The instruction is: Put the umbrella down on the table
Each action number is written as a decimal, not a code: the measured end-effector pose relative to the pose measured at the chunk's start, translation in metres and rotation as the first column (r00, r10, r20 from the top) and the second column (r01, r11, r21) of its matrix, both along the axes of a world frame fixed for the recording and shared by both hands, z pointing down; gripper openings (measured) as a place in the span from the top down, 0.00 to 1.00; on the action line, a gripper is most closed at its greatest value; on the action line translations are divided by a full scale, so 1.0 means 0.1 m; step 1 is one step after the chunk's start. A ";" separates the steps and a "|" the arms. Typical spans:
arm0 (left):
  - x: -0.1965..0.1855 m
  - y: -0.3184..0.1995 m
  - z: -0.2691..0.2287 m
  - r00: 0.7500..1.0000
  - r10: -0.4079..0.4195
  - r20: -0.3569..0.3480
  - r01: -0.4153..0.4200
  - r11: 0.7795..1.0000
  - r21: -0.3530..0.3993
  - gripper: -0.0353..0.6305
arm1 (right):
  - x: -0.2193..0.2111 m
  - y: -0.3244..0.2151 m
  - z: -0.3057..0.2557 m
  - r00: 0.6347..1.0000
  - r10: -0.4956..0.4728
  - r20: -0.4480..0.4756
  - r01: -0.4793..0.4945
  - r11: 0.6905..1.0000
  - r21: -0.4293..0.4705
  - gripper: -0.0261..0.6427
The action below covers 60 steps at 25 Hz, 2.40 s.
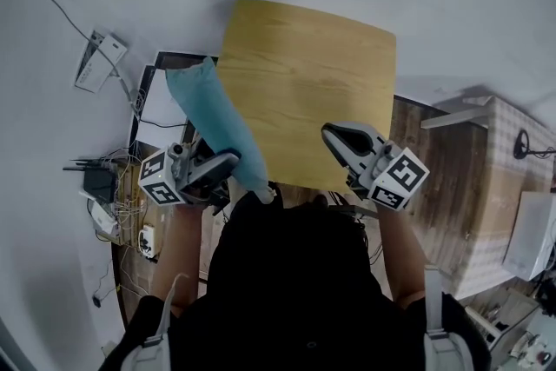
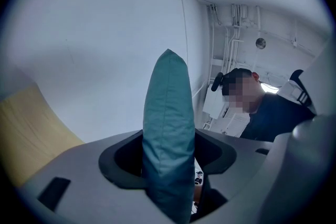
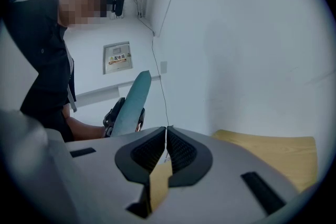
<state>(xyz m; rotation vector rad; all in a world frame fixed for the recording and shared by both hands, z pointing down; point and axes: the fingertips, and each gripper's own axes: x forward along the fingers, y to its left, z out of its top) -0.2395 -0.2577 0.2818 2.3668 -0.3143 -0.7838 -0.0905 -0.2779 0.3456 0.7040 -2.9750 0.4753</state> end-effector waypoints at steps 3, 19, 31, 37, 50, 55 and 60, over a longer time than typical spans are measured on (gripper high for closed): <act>-0.19 -0.18 0.10 0.999 0.026 -0.026 -0.026 0.999 -0.021 0.53 | -0.17 -0.12 0.05 0.999 0.026 -0.030 -0.026 1.000 -0.015 0.93; 0.00 -0.79 0.59 0.997 0.052 0.048 -0.046 0.993 -0.110 0.53 | 0.02 -0.49 0.28 0.994 0.097 -0.046 -0.100 0.993 -0.064 0.93; 0.34 -1.27 0.85 0.866 -0.056 0.497 0.119 0.988 -0.096 0.53 | 0.46 -0.93 0.45 0.996 0.086 0.031 -0.084 0.994 -0.071 0.93; 0.58 -1.50 1.14 0.720 -0.037 0.693 0.095 0.994 -0.046 0.53 | 0.75 -1.06 0.64 0.991 0.127 0.031 -0.124 0.988 -0.092 0.93; 1.05 -1.88 1.87 0.393 0.031 0.919 -0.065 0.998 -0.006 0.53 | 1.28 -1.17 1.12 0.981 0.184 -0.054 -0.190 0.972 -0.141 0.93; 1.21 -2.02 2.10 0.349 0.059 0.935 -0.087 0.996 -0.030 0.53 | 1.38 -1.20 1.24 0.980 0.189 -0.056 -0.195 0.968 -0.156 0.93; 1.34 -2.09 2.37 0.251 0.077 0.965 -0.127 0.991 -0.046 0.53 | 1.45 -1.24 1.35 0.980 0.195 -0.042 -0.200 0.963 -0.179 0.93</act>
